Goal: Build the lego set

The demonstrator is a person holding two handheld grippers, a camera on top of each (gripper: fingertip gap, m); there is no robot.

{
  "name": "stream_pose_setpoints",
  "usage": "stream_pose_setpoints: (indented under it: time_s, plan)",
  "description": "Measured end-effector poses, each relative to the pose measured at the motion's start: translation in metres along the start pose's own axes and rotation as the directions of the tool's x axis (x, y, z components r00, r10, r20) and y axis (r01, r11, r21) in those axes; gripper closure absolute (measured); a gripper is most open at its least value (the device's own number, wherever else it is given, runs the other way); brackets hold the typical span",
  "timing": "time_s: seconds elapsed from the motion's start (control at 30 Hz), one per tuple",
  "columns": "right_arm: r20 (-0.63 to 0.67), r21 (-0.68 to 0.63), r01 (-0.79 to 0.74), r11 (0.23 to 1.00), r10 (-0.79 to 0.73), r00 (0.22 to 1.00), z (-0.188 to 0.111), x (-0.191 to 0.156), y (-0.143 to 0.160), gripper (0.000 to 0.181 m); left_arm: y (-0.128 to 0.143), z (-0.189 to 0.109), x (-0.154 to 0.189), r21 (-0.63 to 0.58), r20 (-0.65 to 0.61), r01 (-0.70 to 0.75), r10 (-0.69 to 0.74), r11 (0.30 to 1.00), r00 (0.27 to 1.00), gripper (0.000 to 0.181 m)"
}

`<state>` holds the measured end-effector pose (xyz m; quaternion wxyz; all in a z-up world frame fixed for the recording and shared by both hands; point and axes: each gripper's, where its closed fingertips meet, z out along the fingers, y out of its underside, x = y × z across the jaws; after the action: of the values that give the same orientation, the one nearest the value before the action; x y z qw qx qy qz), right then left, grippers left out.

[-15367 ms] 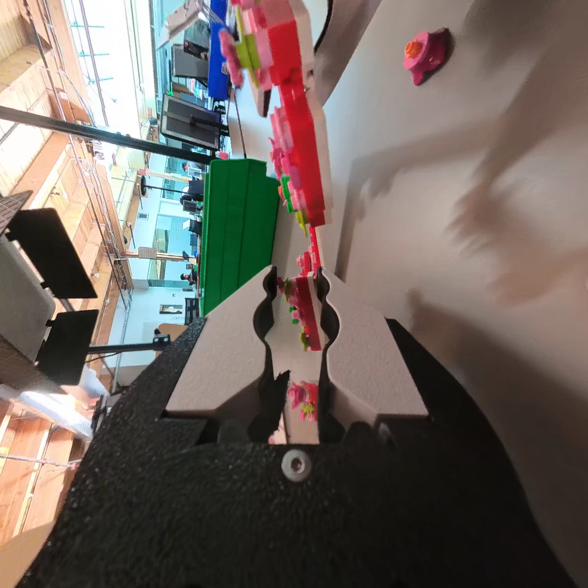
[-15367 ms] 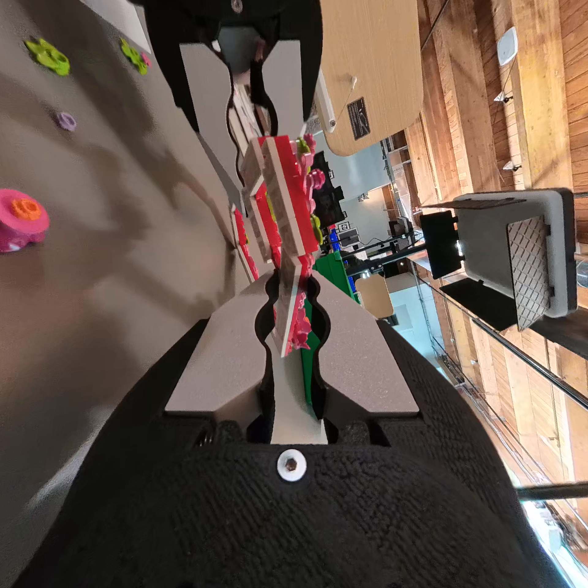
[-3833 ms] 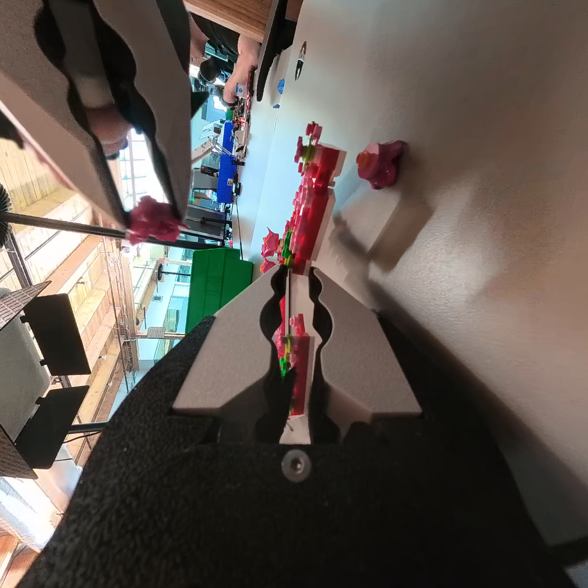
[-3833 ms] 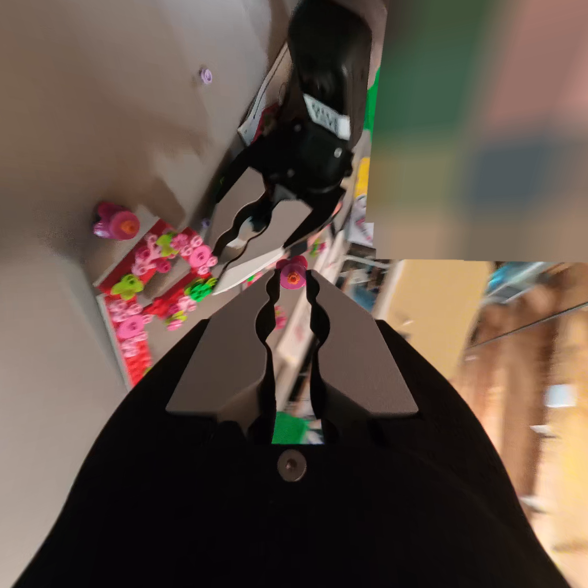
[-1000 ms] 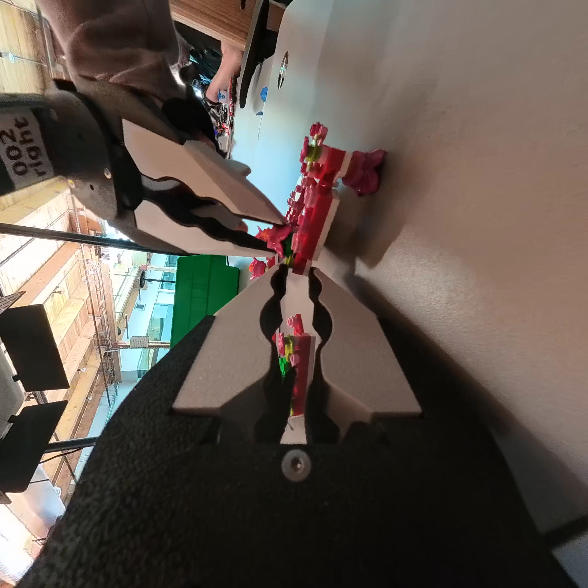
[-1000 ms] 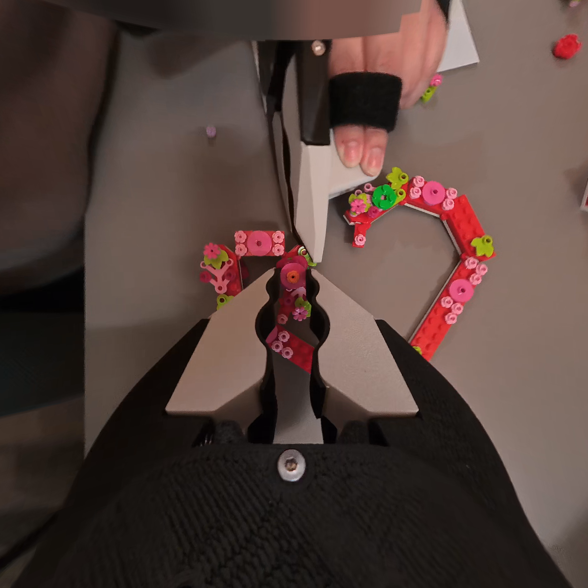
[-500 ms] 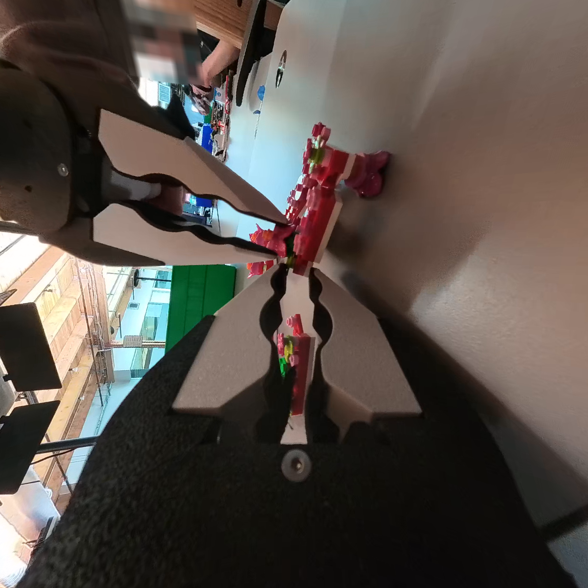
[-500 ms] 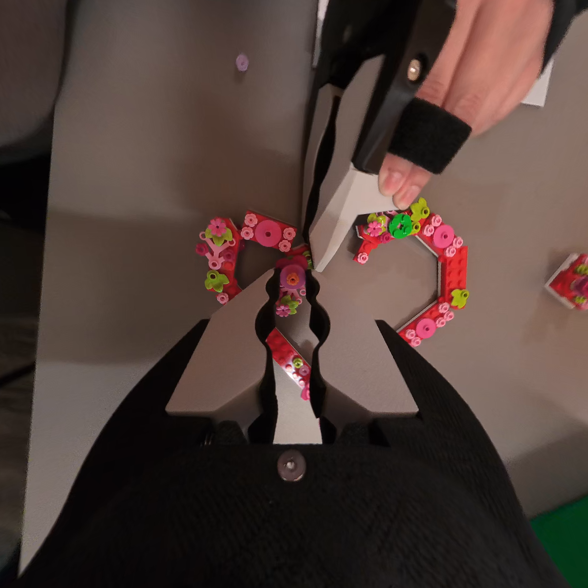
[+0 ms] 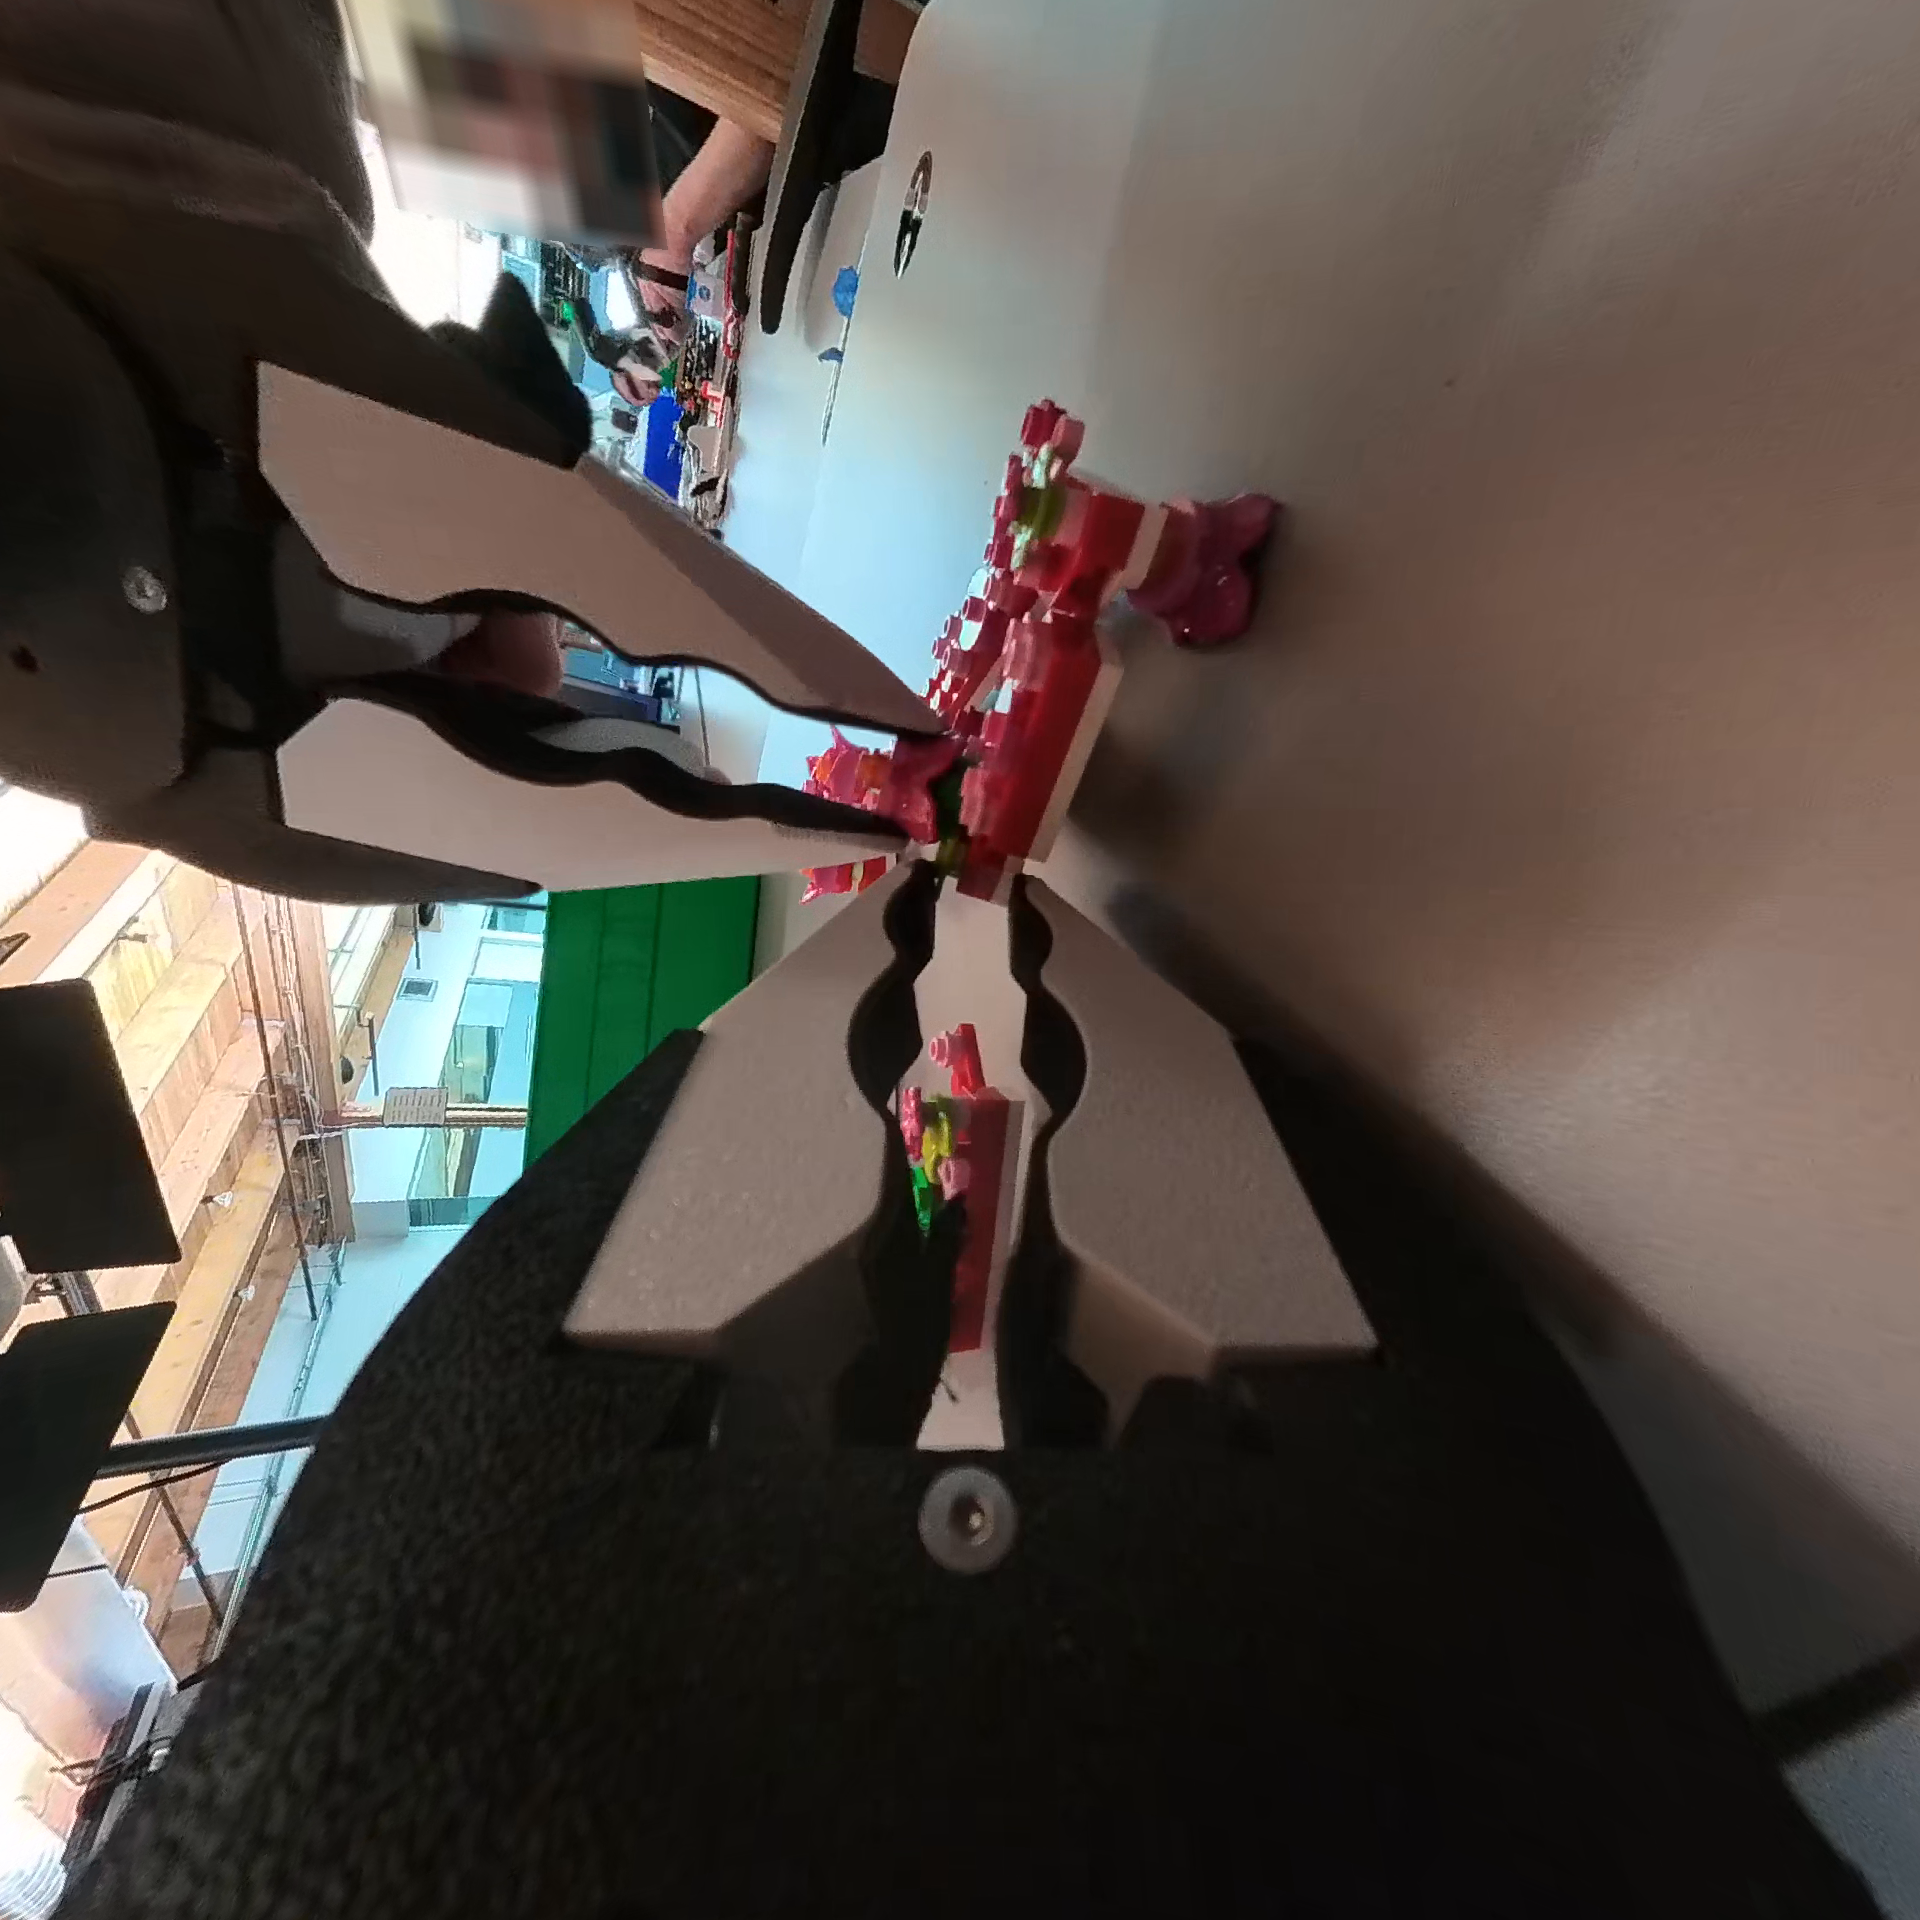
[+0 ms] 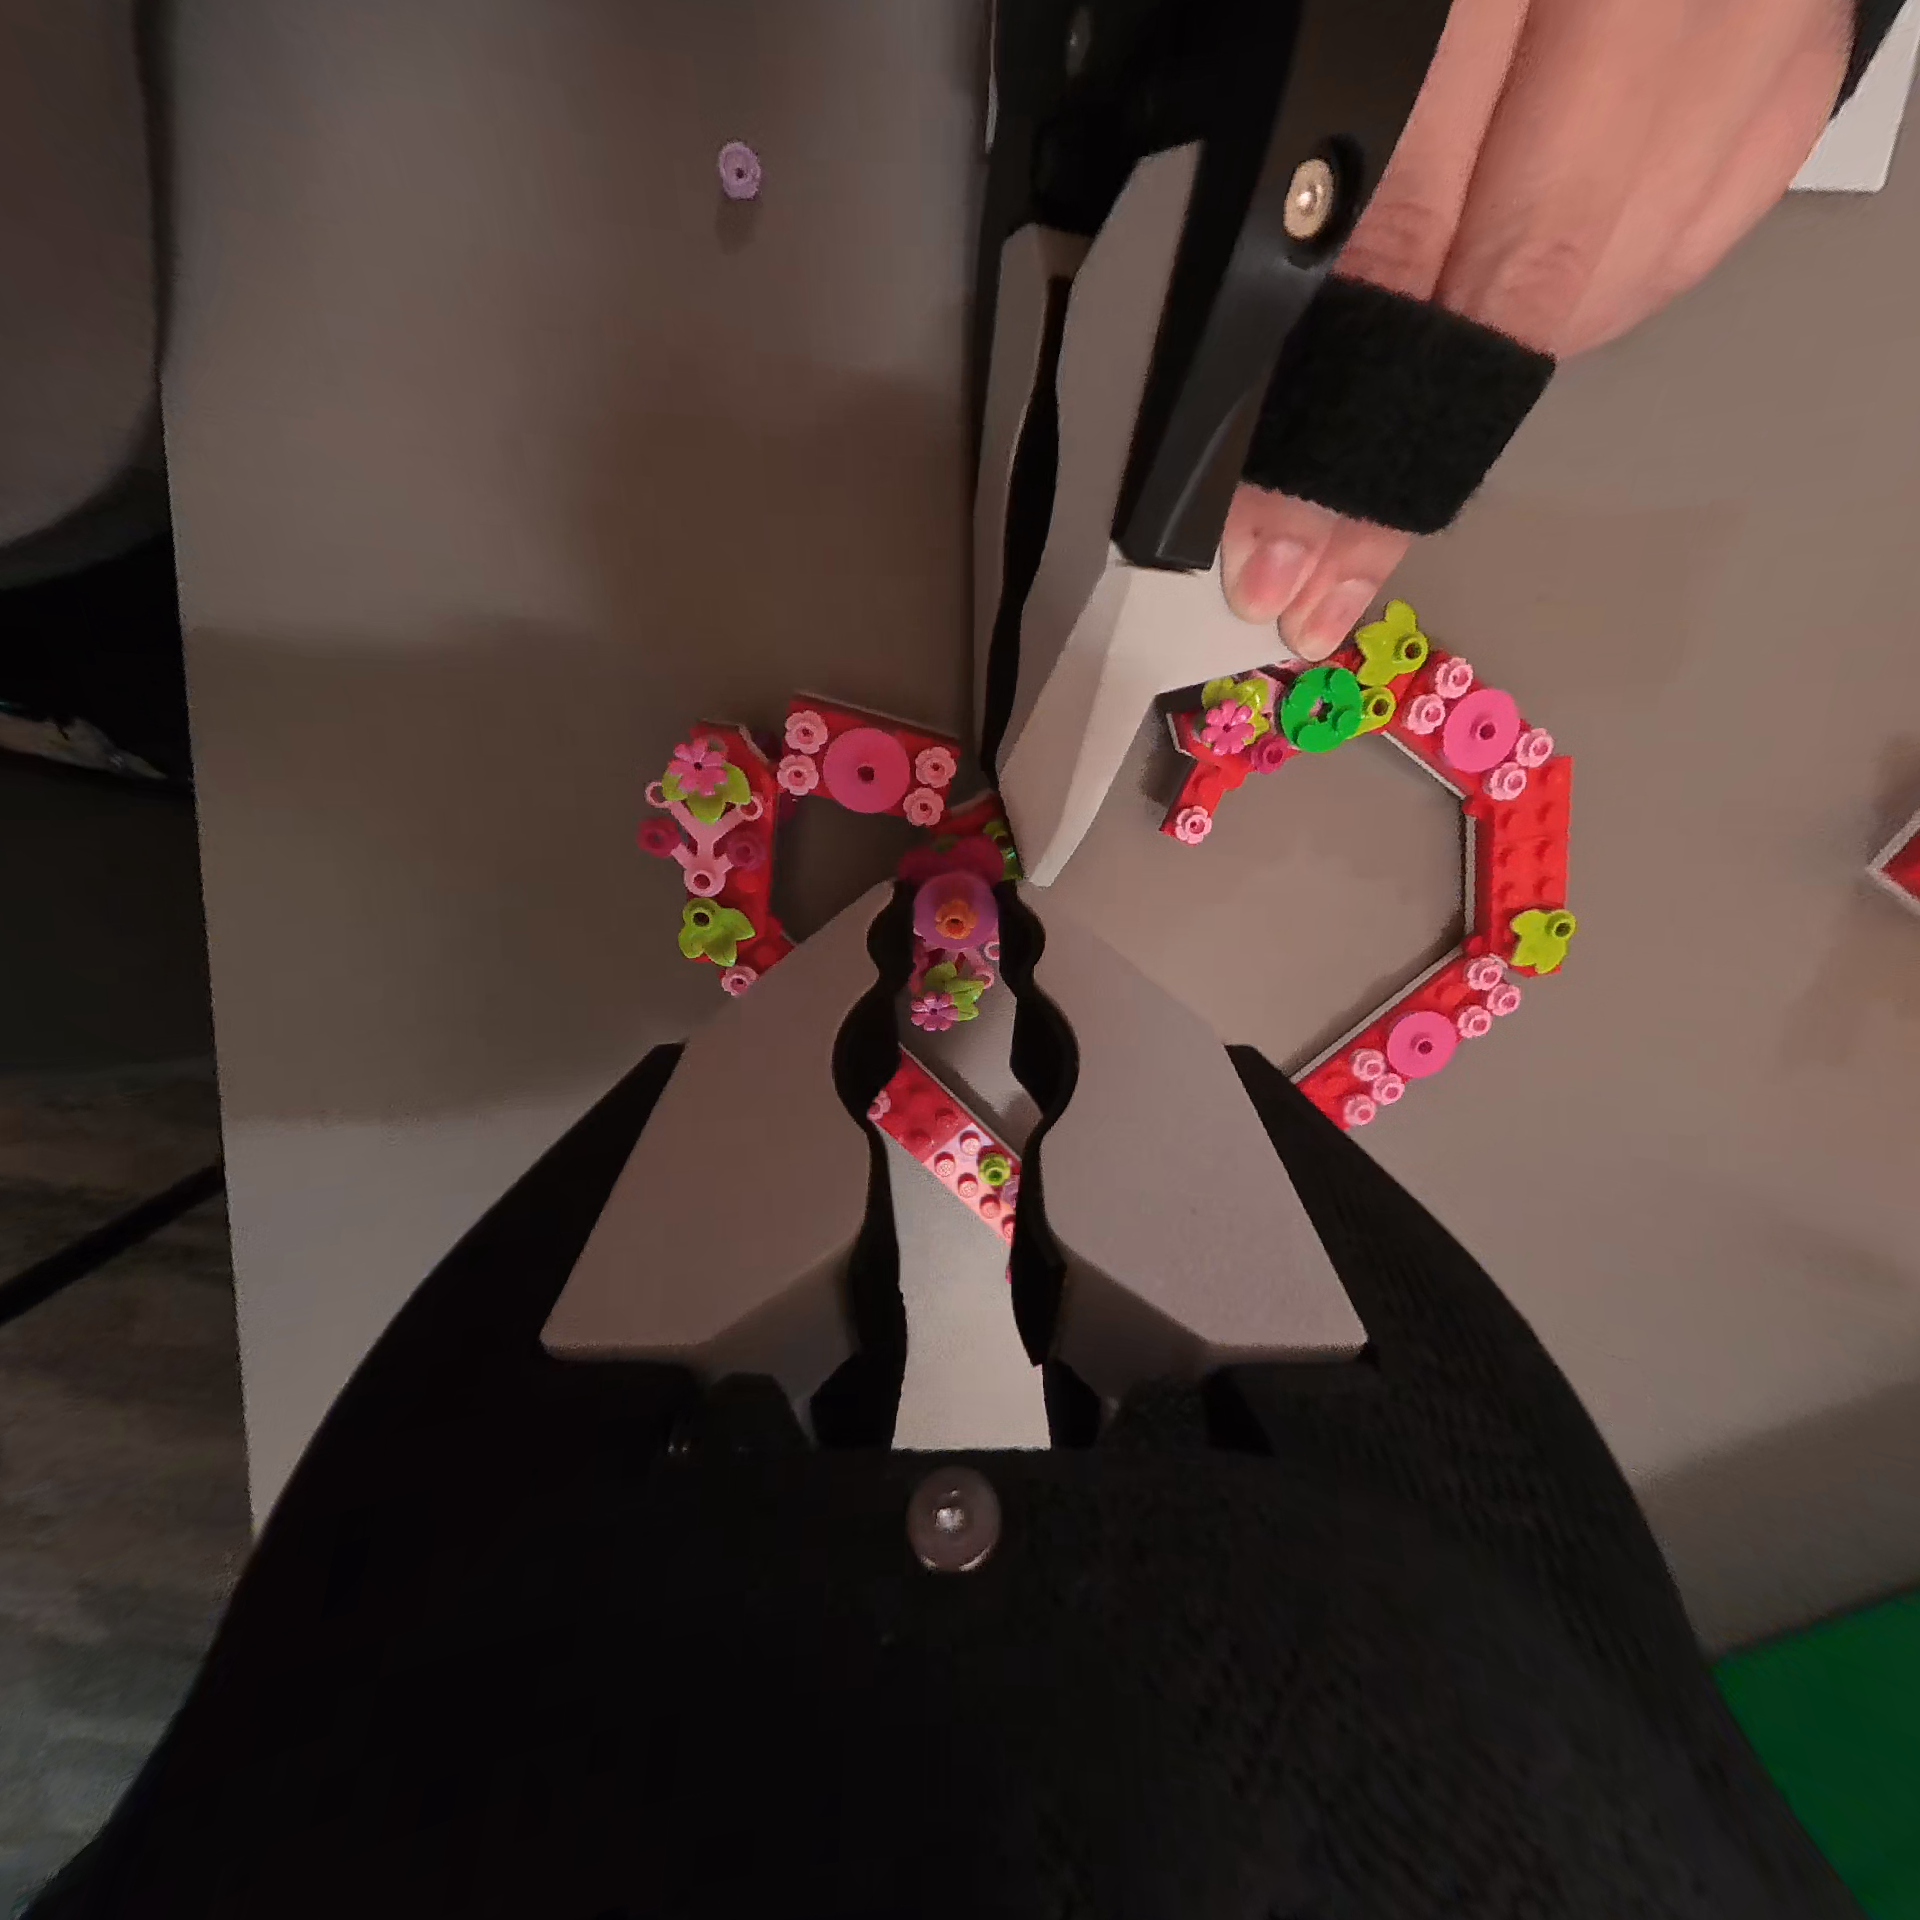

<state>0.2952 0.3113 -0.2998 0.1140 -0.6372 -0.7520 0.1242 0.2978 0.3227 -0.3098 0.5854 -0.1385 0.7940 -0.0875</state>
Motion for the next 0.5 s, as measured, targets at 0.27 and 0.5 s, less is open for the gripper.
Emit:
stream_pose_setpoints:
  time_s: [0.27,0.5]
  plan:
    - [0.0,-0.086,0.207,0.975,-0.208,0.978,0.0011,-0.0007,0.0008,0.167,-0.0007,-0.0003,0.0,0.0,0.004,-0.012,0.012,1.0,1.0,0.17]
    - [0.002,-0.11,0.241,0.964,-0.242,0.97,0.0017,-0.0011,0.0003,0.167,-0.0008,-0.0005,0.0001,0.001,0.003,-0.011,0.011,1.0,1.0,0.17]
